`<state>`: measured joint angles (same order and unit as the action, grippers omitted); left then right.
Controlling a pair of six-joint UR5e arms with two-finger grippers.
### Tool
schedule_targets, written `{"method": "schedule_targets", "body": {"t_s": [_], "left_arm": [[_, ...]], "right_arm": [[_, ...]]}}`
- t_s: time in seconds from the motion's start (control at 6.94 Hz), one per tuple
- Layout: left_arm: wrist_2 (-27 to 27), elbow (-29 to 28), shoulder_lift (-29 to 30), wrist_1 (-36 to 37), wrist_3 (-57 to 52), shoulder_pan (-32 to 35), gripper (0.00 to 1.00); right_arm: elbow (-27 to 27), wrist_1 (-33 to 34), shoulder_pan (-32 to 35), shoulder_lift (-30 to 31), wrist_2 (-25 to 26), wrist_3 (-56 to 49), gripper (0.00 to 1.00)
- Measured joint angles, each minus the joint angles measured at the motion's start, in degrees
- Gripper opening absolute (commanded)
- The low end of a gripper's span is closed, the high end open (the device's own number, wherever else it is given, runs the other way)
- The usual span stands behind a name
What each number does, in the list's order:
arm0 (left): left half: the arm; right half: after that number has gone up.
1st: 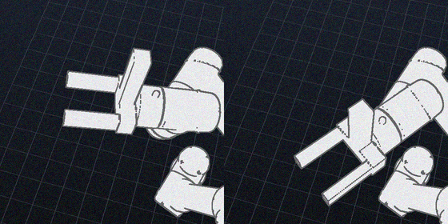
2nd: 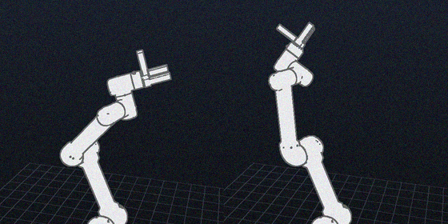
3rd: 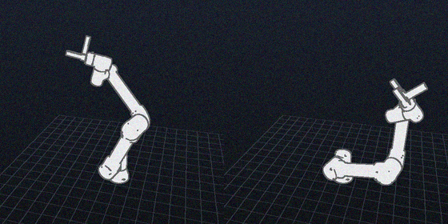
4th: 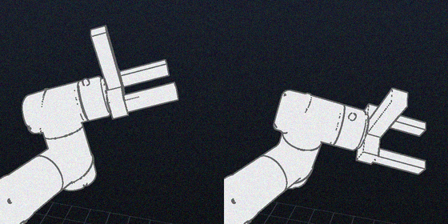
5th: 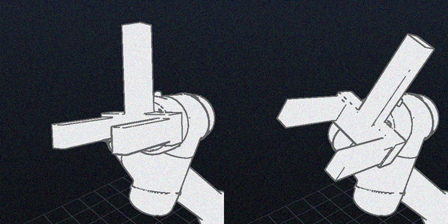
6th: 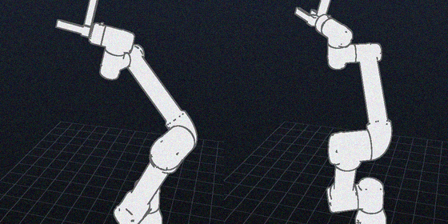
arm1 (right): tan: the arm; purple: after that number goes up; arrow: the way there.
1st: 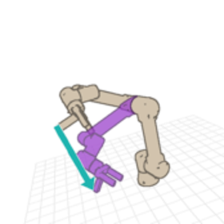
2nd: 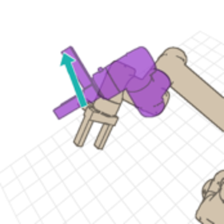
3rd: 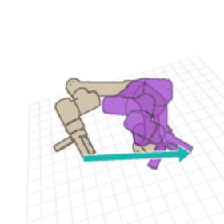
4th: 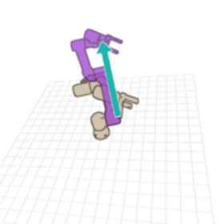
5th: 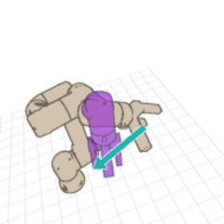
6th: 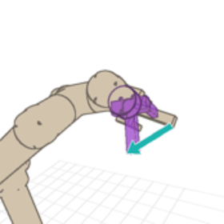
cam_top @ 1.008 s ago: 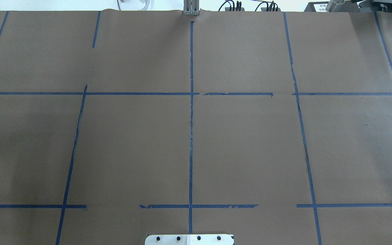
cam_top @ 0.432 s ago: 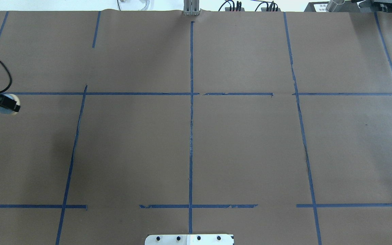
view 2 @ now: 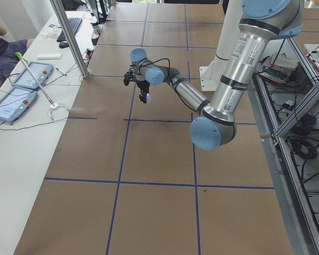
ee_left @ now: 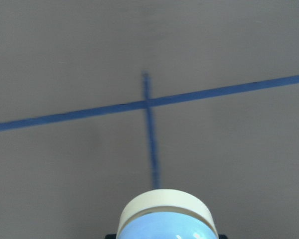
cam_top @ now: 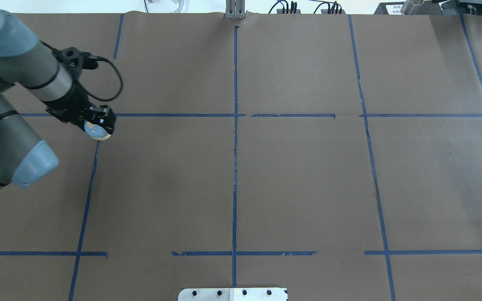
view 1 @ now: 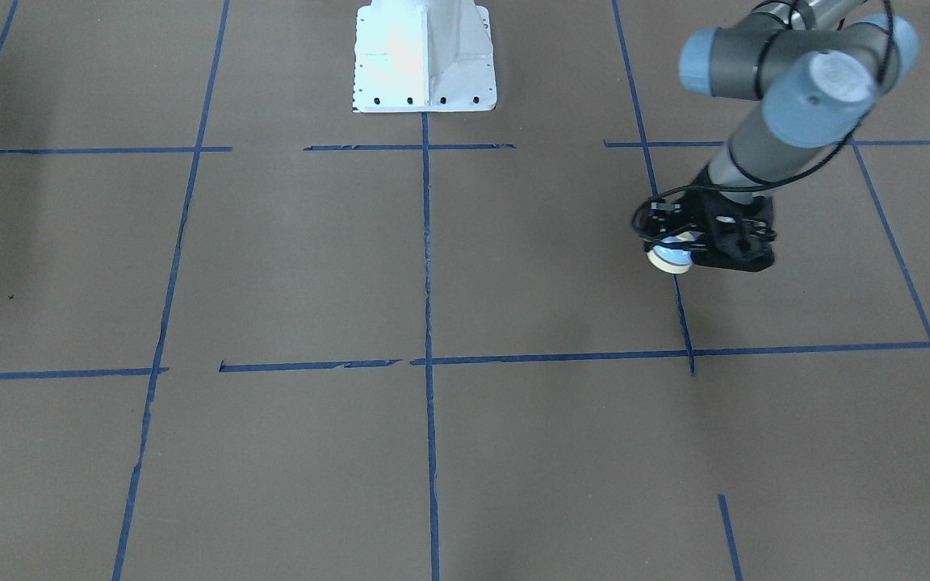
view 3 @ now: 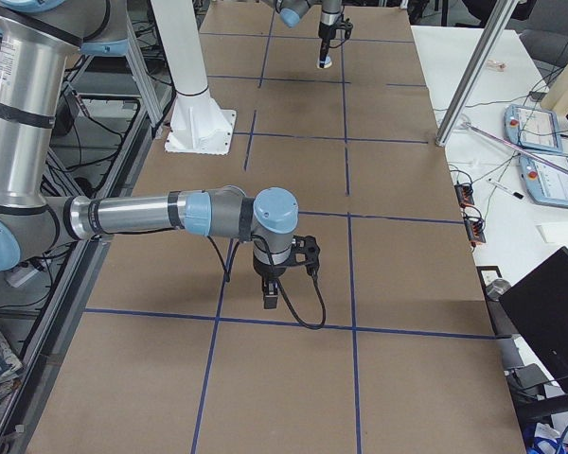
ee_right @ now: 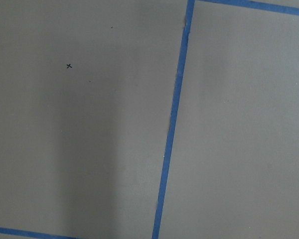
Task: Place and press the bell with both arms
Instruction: 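Carry the held bell with the left gripper toward the table center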
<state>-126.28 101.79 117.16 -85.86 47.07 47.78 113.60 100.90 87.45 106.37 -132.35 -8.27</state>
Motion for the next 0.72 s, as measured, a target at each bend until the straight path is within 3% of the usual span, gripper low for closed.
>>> {"method": "schedule_targets", "body": {"t_s": [0.29,0.43,0.72], "left_arm": [[3.05,-12.35,15.4,2.55,10.75,-4.76,0.06],[5.48,-21.51,22.9,0.66,15.65,-6.69,0.06],[8.65,-36.19,31.08,-8.87,22.71,-8.95,0.08]], "right_arm": [[-0.09,0.0,0.0,-0.06,0.06,0.01,1.0],[-0.1,0.0,0.0,-0.09,0.06,0.01,1.0],[-0.07,0.0,0.0,-0.11,-0.01,0.01,1.0]]}}
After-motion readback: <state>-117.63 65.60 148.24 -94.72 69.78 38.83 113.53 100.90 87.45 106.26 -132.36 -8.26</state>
